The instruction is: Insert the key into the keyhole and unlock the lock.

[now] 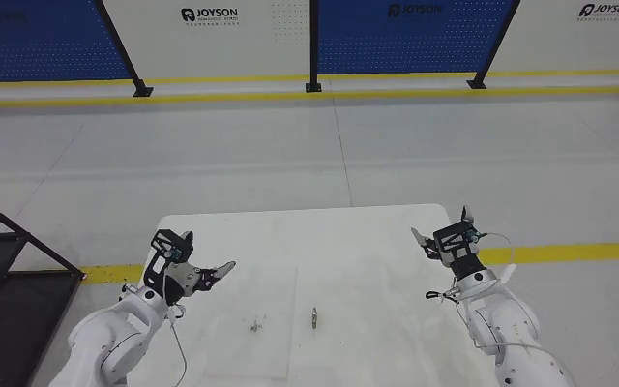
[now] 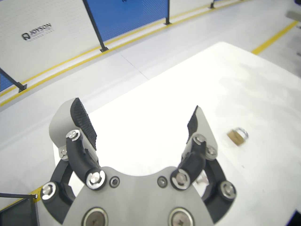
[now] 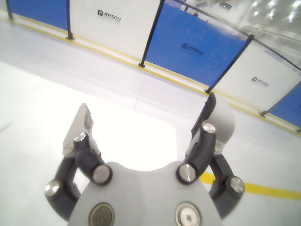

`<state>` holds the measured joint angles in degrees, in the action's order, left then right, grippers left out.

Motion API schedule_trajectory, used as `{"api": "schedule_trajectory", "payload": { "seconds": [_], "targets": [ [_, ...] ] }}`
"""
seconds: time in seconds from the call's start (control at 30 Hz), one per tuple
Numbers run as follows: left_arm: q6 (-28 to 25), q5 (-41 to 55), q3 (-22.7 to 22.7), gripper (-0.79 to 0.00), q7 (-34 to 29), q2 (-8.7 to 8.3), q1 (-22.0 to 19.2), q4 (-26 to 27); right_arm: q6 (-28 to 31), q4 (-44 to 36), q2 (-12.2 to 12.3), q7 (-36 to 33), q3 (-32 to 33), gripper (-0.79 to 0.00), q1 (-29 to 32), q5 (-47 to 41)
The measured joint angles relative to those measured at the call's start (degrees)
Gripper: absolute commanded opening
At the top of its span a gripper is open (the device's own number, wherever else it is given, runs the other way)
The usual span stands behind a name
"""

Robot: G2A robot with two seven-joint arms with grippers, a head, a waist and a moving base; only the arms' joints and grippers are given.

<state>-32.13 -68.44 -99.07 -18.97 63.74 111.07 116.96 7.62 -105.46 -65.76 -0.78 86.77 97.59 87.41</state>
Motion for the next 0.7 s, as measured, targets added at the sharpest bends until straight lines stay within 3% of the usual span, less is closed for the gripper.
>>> {"api": "schedule_trajectory", "payload": {
  "seconds": [0.1, 0.27, 0.43, 0.6, 0.7],
  "targets": [
    [-5.0, 0.2, 0.4, 0.0, -5.6, -0.29, 4.0, 2.8, 0.4, -1.0, -0.1, -1.8, -1.2, 0.0, -1.3, 1.8],
    [-0.7, 3.0, 4.2, 0.0, -15.9, -0.24, 7.7, 5.5, 0.9, -1.6, -0.1, -2.7, -1.7, 0.0, -1.9, 2.4],
    [7.4, -0.4, 9.7, 0.0, -23.1, 0.06, 7.3, 5.3, 0.9, -1.5, -0.1, -2.6, -1.7, 0.0, -1.9, 2.4],
    [17.6, -9.6, 17.0, 0.0, -22.1, 0.74, 5.7, 2.0, 0.9, -1.5, -0.1, -2.6, -1.7, 0.0, -1.9, 2.4],
    [21.9, -11.1, 20.0, -0.126, -21.1, 1.16, 4.2, -0.7, 0.9, -1.5, -0.1, -2.6, -1.7, 0.0, -1.9, 2.4]
  ]
}}
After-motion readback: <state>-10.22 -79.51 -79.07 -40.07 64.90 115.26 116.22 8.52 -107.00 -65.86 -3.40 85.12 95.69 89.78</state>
